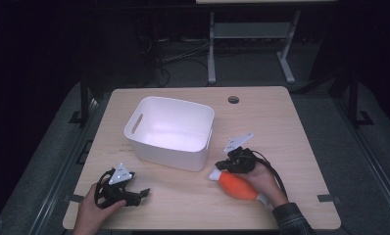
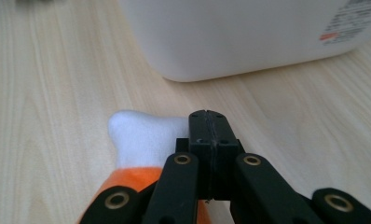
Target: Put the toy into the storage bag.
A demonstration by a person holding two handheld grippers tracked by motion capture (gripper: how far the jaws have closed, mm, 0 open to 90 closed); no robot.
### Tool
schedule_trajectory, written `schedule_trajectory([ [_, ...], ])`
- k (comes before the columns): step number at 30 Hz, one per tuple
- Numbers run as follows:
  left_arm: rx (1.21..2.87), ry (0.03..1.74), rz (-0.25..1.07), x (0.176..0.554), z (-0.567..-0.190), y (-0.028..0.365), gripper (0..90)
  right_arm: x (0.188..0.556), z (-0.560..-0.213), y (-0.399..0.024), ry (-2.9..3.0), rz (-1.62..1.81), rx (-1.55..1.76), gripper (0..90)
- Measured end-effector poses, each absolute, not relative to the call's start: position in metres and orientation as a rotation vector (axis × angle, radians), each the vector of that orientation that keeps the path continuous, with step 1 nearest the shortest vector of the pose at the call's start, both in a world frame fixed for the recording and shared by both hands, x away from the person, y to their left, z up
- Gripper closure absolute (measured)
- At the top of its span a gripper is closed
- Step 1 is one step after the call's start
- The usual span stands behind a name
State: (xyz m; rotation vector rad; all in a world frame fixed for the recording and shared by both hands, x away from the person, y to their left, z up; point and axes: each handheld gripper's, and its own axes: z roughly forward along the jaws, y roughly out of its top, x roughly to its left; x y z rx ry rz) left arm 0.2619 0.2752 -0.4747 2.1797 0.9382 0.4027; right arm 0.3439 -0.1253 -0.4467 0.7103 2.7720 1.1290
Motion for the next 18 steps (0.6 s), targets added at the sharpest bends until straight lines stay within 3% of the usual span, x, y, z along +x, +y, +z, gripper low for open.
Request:
schedule_trajectory([
  [13,2.180,0.938,0.403,0.262,-0.475,0.275,12.9,0.341,-0.443,-0.127,2.763,1.132,0.713,86.1],
  [18,2.180,0.938,0.403,0.262,-0.475,0.275,12.9,0.342,-0.438,-0.144,2.712,1.170,0.776,76.4],
])
